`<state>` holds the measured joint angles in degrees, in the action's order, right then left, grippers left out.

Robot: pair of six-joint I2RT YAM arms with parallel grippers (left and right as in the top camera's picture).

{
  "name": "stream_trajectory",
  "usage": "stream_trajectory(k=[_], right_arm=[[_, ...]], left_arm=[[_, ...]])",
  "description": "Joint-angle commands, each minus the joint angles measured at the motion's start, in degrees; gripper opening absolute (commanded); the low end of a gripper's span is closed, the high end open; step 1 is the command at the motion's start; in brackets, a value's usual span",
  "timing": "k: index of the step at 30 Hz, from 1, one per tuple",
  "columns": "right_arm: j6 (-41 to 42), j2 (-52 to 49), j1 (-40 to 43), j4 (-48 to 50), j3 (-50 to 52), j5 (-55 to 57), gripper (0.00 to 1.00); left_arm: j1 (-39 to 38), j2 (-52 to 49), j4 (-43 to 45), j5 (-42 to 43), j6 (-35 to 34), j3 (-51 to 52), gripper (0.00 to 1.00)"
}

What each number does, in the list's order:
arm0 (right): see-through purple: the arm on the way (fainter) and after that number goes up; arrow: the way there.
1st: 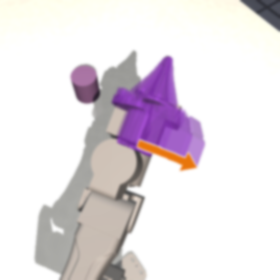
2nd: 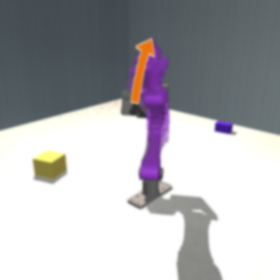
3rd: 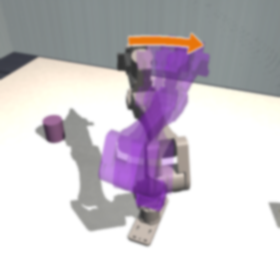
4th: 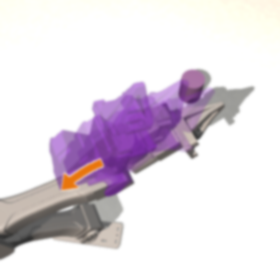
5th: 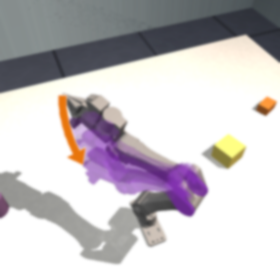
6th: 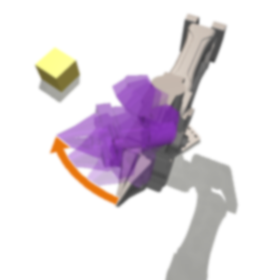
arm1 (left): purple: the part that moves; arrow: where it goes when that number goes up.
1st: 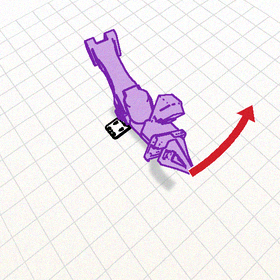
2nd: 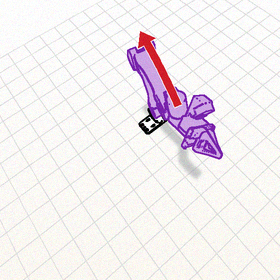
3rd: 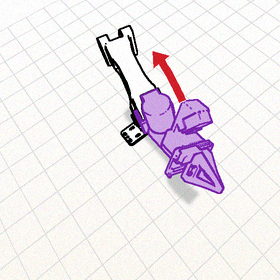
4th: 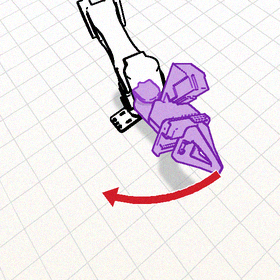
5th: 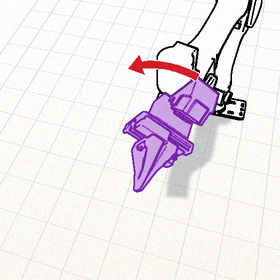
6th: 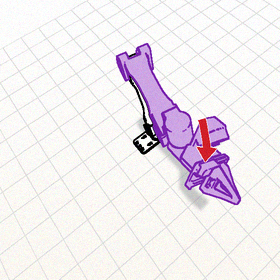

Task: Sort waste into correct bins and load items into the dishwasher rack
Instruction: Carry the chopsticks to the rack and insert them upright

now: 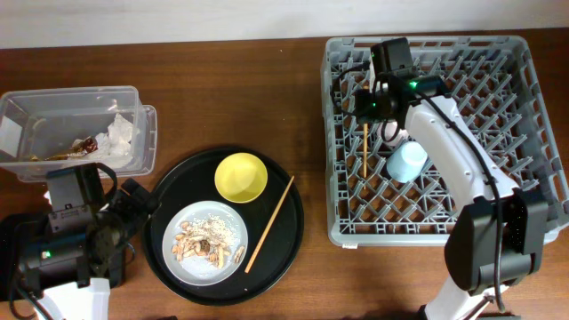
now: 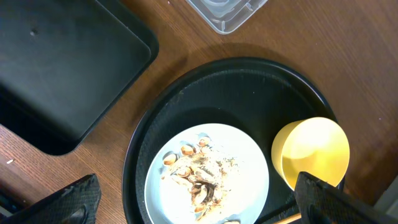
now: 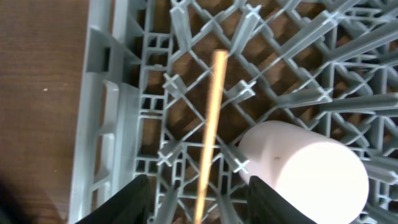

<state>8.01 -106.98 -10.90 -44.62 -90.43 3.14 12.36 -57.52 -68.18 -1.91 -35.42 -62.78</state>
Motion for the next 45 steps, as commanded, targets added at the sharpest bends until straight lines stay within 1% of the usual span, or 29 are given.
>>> stream_trajectory(k=[1,3,4,5,9,11,13,16,19,22,25,27,30,36,37,38,40,42,43,45], right_arm=[[0.02,2.86,0.04,-2.71,-0.37,-3.58,0.73],[1.86,2.80,0.07,-2.40,-0.37,-3.54,0.73],[2.14,2.58,0.04,-1.86,-0.37,-3.58,0.64],[2.14,2.45,0.04,-1.40,-0.35,-3.56,0.61],[2.12,0.90,0.04,4.00,-0.33,-3.52,0.60],[2.12,-1.42,0.04,10.34,-0.31,-3.08,0.60],[2.16,-4.35,0.04,14.40,-0.31,-0.33,0.61],[3.43,-8.11,0.04,16.85,-0.33,3.28,0.64],[3.41,-10.19,0.11,18.40,-0.33,6.62,0.62],[3.39,-10.51,0.11,18.73,-0.31,6.60,0.55],[3.39,-10.51,0.11,18.71,-0.33,6.60,0.38],[3.41,-10.51,0.15,19.43,-0.31,6.60,0.36],[3.41,-10.58,0.22,20.13,-0.31,6.82,0.35],[3.43,-12.31,1.44,19.80,-0.31,6.58,0.29],[3.43,-12.31,1.44,19.82,-0.33,6.56,0.25],[3.43,-12.31,1.44,19.78,-0.33,6.56,0.23],[3.45,-12.09,1.42,19.54,-0.35,6.23,0.14],[3.43,-10.82,1.44,19.52,-0.85,5.11,0.09],[3.43,-9.68,1.44,19.50,-1.29,4.81,0.04],[3.41,-6.60,1.44,19.50,-2.34,4.85,0.04]], left_arm=[[0.31,0.11,-0.04,0.22,0.07,-0.37,0.99],[0.31,0.11,-0.04,0.22,0.07,-0.37,0.99],[0.31,0.11,-0.04,0.22,0.07,-0.37,0.99],[0.31,0.11,-0.04,0.22,0.07,-0.37,0.99],[0.31,0.11,-0.04,0.22,0.07,-0.37,0.99],[0.31,0.11,-0.04,0.22,0.07,-0.37,0.99],[0.28,0.11,-0.04,0.22,0.07,-0.37,0.99],[0.31,0.11,-0.04,0.22,0.07,-0.37,0.99],[0.31,0.11,-0.04,0.22,0.07,-0.37,0.99],[0.31,0.11,-0.04,0.22,0.07,-0.37,0.99],[0.31,0.11,-0.04,0.22,0.07,-0.37,0.99],[0.31,0.11,-0.04,0.24,0.07,-0.37,0.99],[0.31,0.11,-0.04,0.24,0.07,-0.37,0.99],[0.31,0.11,-0.04,0.22,0.07,-0.37,0.99],[0.28,0.11,-0.04,0.22,0.07,-0.37,0.99],[0.31,0.11,-0.04,0.22,0.07,-0.37,0.99],[0.31,0.11,-0.04,0.24,0.07,-0.37,0.99],[0.31,0.11,-0.04,0.22,0.07,-0.37,0.99],[0.31,0.11,-0.04,0.22,0.07,-0.37,0.99],[0.31,0.11,-0.04,0.22,0.07,-0.37,0.99]])
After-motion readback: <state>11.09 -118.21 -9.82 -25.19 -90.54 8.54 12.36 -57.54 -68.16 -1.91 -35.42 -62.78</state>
